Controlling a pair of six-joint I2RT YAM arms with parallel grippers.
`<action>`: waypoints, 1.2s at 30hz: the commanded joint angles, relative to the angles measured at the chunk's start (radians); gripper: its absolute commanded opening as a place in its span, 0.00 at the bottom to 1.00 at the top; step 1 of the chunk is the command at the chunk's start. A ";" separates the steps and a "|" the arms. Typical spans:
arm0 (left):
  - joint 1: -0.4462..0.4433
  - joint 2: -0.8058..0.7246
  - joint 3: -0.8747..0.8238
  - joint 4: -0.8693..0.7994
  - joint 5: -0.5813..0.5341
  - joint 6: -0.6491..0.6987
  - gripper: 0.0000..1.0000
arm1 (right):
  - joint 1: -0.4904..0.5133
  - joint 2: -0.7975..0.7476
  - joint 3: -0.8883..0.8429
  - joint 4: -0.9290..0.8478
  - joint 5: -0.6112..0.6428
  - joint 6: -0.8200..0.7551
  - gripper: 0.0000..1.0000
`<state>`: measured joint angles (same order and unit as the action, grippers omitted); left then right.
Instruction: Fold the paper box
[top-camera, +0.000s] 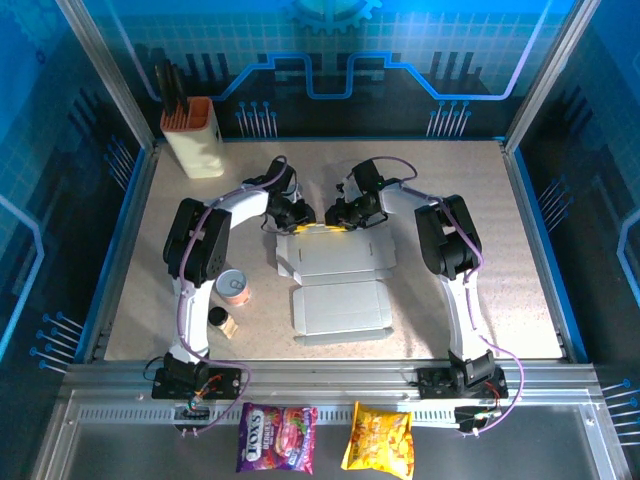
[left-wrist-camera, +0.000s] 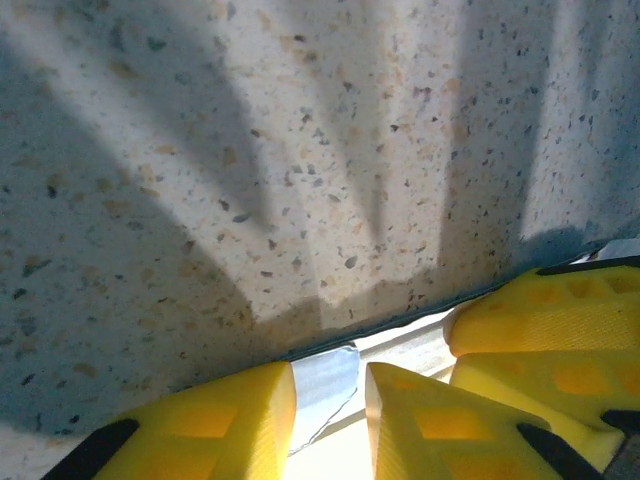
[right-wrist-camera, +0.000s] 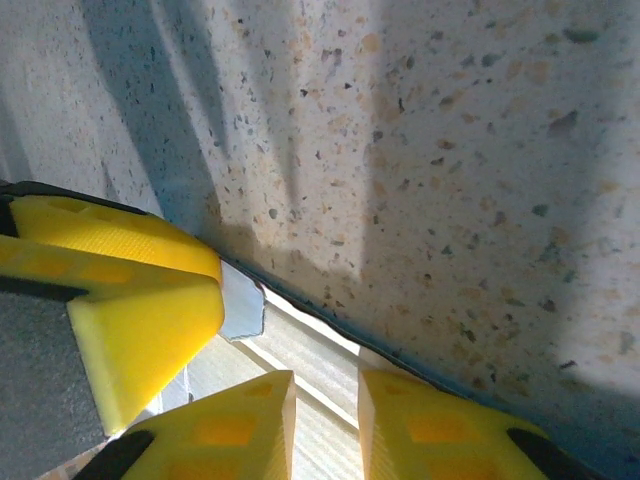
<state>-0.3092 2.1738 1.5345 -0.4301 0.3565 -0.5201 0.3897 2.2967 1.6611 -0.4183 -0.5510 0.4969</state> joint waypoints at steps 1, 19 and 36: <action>-0.041 -0.009 -0.037 -0.084 -0.074 0.043 0.32 | 0.000 0.006 -0.016 -0.086 0.044 -0.008 0.25; 0.029 -0.442 -0.253 -0.085 -0.091 0.044 0.47 | 0.004 -0.333 -0.174 -0.208 0.105 -0.109 0.32; 0.075 -0.426 -0.541 0.065 -0.001 0.020 0.51 | 0.001 -0.335 -0.417 -0.065 -0.014 -0.088 0.29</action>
<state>-0.2382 1.7176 1.0069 -0.4122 0.3111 -0.4908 0.3916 1.9495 1.2572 -0.5167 -0.5232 0.4023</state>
